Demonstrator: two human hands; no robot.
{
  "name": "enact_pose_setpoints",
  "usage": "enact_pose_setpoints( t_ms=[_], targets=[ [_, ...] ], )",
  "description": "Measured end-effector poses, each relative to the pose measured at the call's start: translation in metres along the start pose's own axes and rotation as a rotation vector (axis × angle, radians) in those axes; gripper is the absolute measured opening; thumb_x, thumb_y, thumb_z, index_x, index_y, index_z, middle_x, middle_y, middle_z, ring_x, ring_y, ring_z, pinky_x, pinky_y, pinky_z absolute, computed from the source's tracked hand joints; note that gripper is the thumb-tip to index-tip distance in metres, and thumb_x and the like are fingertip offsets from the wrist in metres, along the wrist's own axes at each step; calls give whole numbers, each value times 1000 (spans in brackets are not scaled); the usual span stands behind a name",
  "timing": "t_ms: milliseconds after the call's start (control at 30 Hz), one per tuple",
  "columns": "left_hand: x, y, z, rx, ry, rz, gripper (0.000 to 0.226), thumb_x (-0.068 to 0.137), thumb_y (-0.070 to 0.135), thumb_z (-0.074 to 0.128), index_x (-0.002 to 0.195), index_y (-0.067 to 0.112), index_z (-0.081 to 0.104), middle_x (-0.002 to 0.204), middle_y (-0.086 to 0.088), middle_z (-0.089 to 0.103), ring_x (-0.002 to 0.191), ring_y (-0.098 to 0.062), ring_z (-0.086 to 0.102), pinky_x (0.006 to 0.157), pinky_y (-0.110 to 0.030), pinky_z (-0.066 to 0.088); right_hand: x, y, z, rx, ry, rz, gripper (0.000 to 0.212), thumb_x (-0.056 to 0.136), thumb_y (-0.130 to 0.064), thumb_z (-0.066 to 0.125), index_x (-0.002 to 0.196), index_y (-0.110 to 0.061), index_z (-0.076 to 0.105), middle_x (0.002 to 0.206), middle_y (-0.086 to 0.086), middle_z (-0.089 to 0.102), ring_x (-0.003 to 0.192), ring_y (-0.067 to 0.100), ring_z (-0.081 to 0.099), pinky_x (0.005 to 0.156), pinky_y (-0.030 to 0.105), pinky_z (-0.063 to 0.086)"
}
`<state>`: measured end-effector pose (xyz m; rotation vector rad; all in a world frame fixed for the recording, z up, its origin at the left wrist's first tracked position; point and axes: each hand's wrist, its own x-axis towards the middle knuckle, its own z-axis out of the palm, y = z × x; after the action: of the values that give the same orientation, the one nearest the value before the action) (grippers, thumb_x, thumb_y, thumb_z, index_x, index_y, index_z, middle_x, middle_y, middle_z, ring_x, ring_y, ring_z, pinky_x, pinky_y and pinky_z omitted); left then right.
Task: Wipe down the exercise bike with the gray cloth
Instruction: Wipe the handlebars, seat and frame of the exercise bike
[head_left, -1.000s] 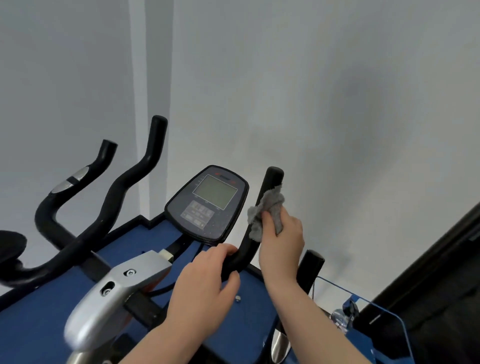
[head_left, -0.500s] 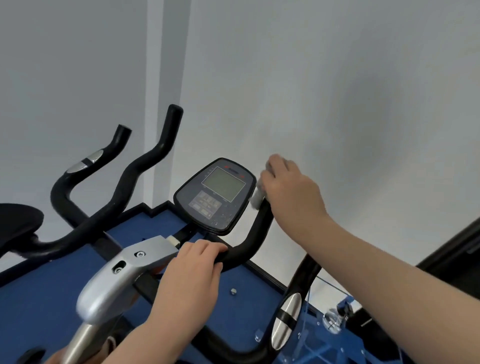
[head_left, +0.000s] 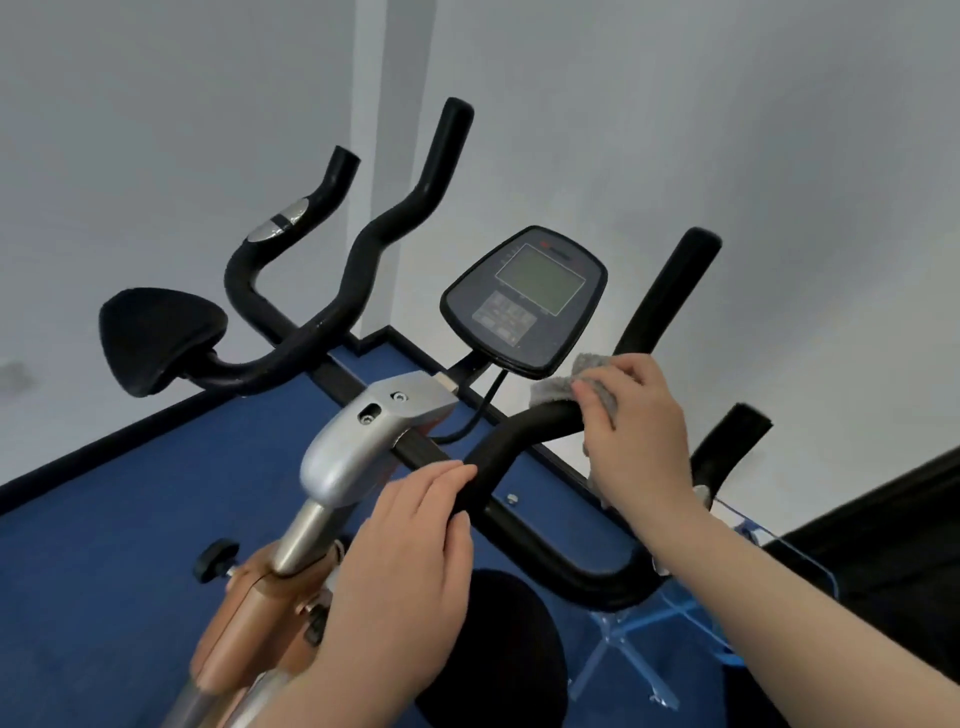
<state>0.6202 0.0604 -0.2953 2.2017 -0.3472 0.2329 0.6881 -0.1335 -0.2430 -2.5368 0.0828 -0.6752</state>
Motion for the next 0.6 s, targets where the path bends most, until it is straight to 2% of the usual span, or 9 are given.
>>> enact_pose_setpoints(
  t_ms=[33, 67, 133, 200, 333, 467, 600],
  targets=[
    [-4, -2, 0, -28, 4, -11, 36, 93, 25, 42, 128, 33, 48, 123, 23, 48, 116, 7, 38, 96, -7, 25, -8, -7, 5, 43, 9, 44, 19, 95, -23, 54, 96, -13, 69, 100, -10, 47, 74, 12, 55, 74, 28, 51],
    [-8, -4, 0, -60, 6, -20, 36, 93, 25, 39, 127, 34, 47, 121, 25, 48, 116, 6, 39, 94, -5, 25, -14, -13, 9, 65, 26, 69, 18, 95, -23, 54, 97, -13, 69, 100, -9, 47, 76, 9, 54, 77, 26, 50],
    [-13, -9, 1, -141, 16, -34, 36, 91, 28, 37, 125, 39, 44, 118, 28, 47, 116, 3, 42, 92, -6, 29, -26, -29, 18, 68, 33, 53, 16, 95, -22, 54, 97, -15, 68, 101, -8, 47, 79, -1, 47, 76, 7, 41],
    [-16, -12, 4, -249, 40, -69, 34, 91, 30, 37, 122, 44, 42, 119, 29, 47, 115, 0, 45, 92, -15, 36, -40, -45, 29, 93, -45, -3, 15, 94, -22, 56, 98, -16, 68, 102, -8, 48, 81, 0, 47, 74, 3, 38],
    [-21, -12, 14, -406, 157, -179, 33, 89, 33, 41, 120, 45, 40, 116, 28, 48, 111, 3, 48, 89, -23, 41, -61, -59, 39, 79, -265, -151, 13, 91, -23, 59, 97, -18, 68, 104, -11, 50, 83, 6, 53, 75, 28, 49],
    [-27, -9, 19, -463, 233, -303, 31, 90, 49, 42, 119, 41, 41, 110, 23, 50, 104, 7, 50, 84, -25, 46, -51, -50, 27, 119, -374, -250, 15, 90, -24, 61, 100, -19, 70, 104, -11, 51, 88, 2, 53, 80, 27, 48],
    [-37, -9, 21, -432, 235, -372, 47, 81, 66, 34, 120, 39, 39, 116, 20, 49, 105, 13, 46, 82, -17, 40, -55, -47, 22, 135, -488, -350, 14, 90, -24, 60, 101, -19, 68, 104, -14, 44, 88, 4, 52, 80, 30, 48]
  ],
)
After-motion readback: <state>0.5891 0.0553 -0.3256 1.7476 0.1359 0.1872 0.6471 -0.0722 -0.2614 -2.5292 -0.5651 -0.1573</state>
